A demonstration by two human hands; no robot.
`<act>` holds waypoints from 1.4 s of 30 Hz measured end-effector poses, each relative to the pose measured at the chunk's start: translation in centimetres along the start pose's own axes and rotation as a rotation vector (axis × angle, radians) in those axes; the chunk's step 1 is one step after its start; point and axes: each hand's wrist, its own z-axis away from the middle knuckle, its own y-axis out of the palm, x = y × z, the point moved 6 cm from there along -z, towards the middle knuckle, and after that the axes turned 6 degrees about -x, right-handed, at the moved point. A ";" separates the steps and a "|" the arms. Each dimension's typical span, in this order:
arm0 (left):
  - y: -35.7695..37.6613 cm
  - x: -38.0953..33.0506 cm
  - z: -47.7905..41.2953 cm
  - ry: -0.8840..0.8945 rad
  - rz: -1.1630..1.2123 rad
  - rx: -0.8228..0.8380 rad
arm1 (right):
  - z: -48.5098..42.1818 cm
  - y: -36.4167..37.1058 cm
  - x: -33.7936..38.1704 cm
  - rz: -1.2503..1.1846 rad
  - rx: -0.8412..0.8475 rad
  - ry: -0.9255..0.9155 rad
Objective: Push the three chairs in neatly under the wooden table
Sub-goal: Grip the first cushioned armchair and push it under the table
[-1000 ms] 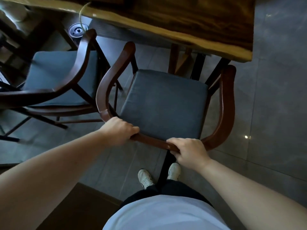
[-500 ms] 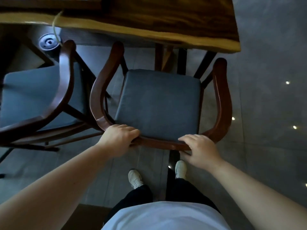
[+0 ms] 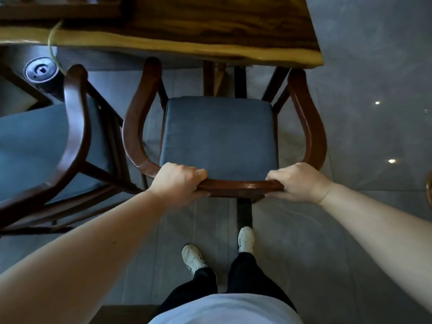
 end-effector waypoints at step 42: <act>1.7 -3.0 -0.5 -0.188 -0.067 0.016 | 0.7 2.0 -3.8 0.012 0.528 0.077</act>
